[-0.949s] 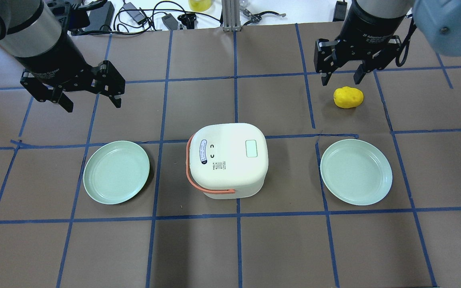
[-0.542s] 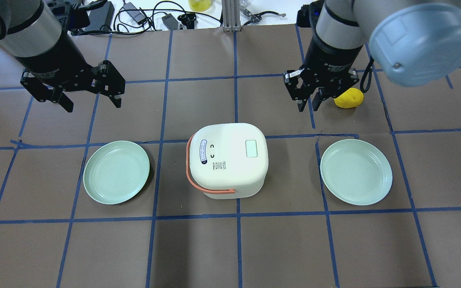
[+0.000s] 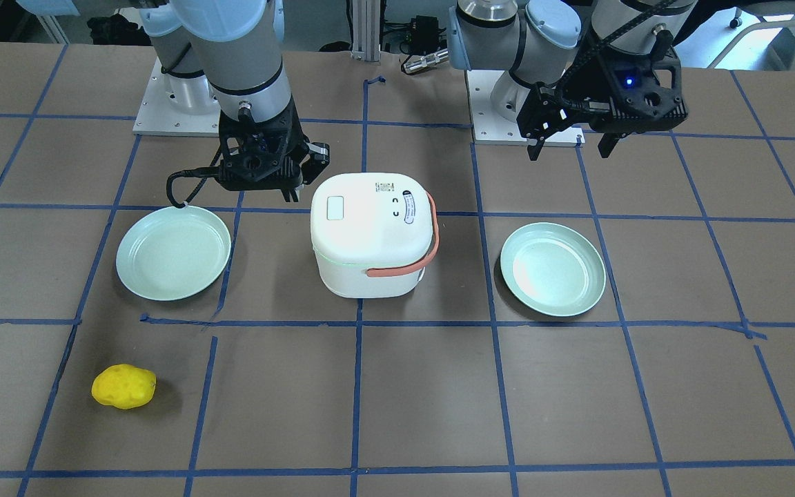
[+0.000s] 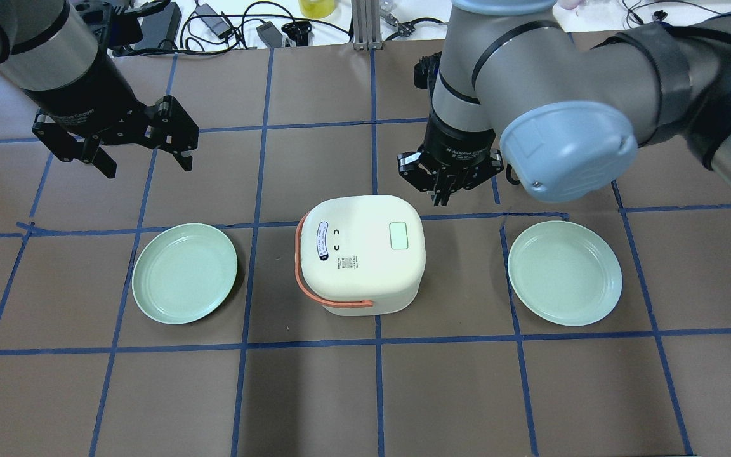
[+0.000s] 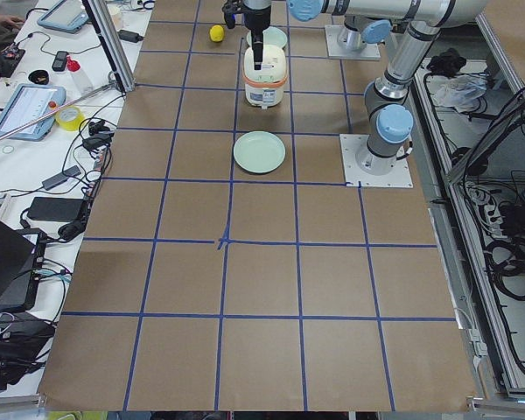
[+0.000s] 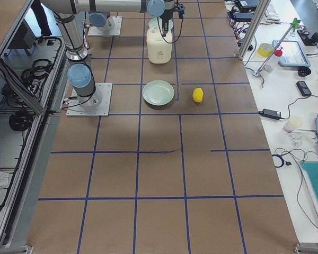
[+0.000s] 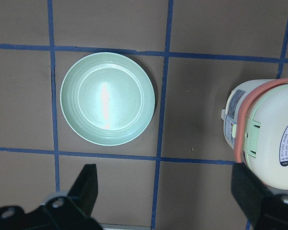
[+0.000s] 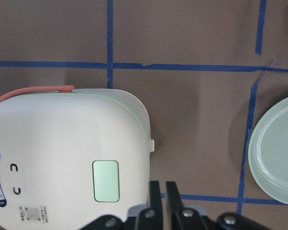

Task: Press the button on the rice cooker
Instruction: 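Move the right gripper over the rice cooker's green button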

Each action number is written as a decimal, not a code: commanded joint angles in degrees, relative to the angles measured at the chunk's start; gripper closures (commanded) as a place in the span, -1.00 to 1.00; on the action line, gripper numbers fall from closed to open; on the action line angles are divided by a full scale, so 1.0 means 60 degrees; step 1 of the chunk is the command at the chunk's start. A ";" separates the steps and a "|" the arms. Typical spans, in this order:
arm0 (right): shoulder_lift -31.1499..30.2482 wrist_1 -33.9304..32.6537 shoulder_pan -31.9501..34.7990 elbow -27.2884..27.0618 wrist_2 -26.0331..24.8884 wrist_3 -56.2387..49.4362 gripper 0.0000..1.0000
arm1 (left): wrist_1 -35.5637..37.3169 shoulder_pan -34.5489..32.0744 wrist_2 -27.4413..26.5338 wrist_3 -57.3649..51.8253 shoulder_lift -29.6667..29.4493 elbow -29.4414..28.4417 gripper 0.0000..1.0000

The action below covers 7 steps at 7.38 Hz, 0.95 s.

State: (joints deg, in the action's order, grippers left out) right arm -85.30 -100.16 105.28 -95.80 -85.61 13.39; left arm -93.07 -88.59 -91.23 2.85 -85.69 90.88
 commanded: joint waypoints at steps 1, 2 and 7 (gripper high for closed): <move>0.0328 -0.0736 0.0469 -0.0235 0.0001 0.0565 0.64 | 0.0000 0.0000 0.0000 -0.0006 0.0000 0.0000 -1.00; 0.0432 -0.0767 0.0646 -0.0250 -0.0013 0.0654 0.63 | 0.0000 0.0000 0.0000 -0.0006 0.0000 0.0000 -1.00; 0.0447 -0.1104 0.0735 -0.0660 0.0016 0.0655 0.63 | 0.0000 0.0000 0.0000 -0.0006 0.0000 0.0000 -1.00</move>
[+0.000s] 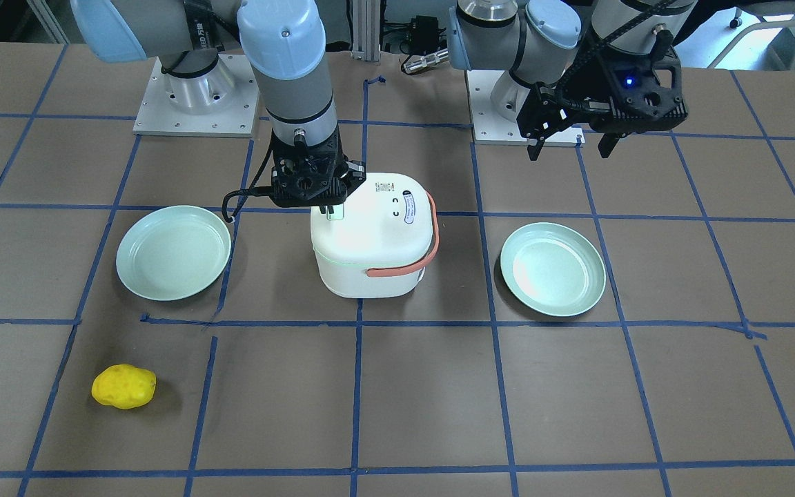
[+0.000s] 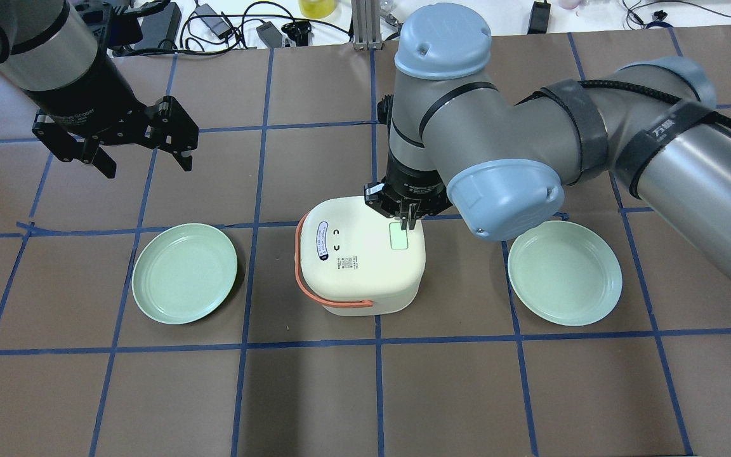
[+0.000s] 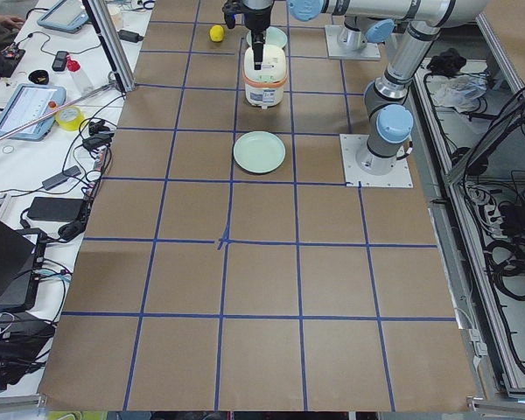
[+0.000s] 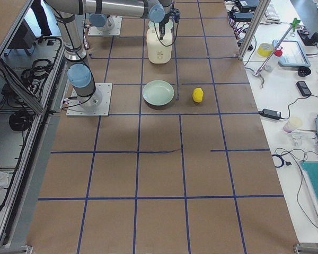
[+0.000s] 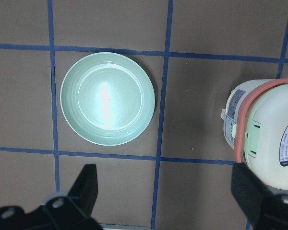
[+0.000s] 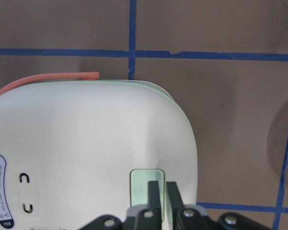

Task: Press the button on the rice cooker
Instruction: 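Press down on the green button with the closed right gripper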

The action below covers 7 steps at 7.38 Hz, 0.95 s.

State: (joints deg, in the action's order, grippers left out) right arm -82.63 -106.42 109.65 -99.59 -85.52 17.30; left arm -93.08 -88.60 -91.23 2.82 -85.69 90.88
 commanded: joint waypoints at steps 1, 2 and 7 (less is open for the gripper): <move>0.0001 -0.0105 0.0021 -0.0028 0.0030 0.0003 0.63 | 0.0000 0.0000 0.0000 -0.0001 0.0000 0.0000 -1.00; 0.0030 -0.0149 0.0021 -0.0057 0.0088 0.0003 0.63 | 0.0000 0.0000 0.0000 -0.0001 0.0000 0.0000 -1.00; 0.0162 -0.0223 0.0021 -0.0058 0.0118 0.0017 0.63 | 0.0000 0.0000 0.0000 -0.0001 0.0000 0.0000 -1.00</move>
